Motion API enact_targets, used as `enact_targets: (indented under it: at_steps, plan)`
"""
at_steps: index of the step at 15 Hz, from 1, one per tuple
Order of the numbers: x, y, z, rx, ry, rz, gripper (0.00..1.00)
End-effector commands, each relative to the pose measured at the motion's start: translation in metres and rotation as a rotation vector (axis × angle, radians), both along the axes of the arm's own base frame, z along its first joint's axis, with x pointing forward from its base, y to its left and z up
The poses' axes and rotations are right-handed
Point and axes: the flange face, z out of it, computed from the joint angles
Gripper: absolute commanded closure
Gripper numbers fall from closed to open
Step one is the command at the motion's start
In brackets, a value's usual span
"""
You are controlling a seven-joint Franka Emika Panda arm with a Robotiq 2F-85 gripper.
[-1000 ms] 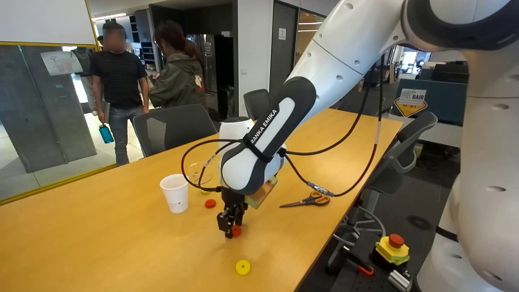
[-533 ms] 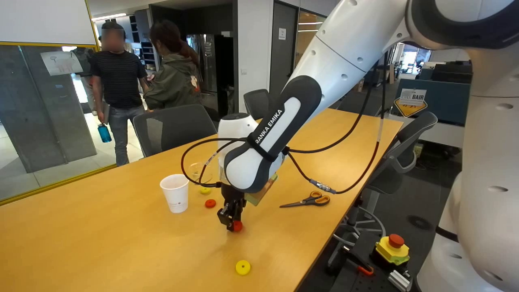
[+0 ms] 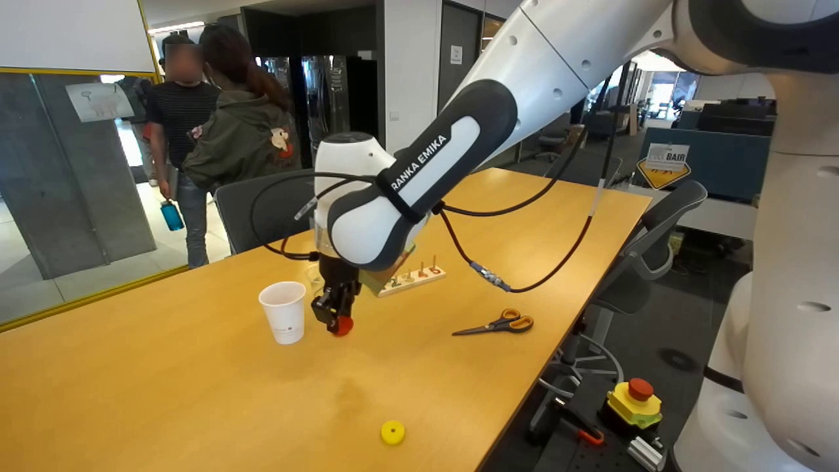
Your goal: Put one yellow block in the clear cup then put the orange blocks in the white cup, then put the last yellow block in the clear cup
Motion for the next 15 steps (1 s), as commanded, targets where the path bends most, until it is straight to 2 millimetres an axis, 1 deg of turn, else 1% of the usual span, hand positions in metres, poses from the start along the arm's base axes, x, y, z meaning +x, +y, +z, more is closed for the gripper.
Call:
enact_targets:
  at_steps: [1, 3, 5, 9, 15]
  plan:
    - [0.031, 0.024, 0.031, 0.010, -0.022, 0.061, 0.77]
    - [0.047, 0.031, 0.042, 0.008, -0.034, 0.082, 0.77]
    - [0.062, 0.037, 0.048, 0.017, -0.039, 0.111, 0.77]
    - [0.091, 0.044, 0.049, 0.020, -0.043, 0.156, 0.77]
    - [0.120, 0.047, 0.046, 0.020, -0.043, 0.185, 0.77]
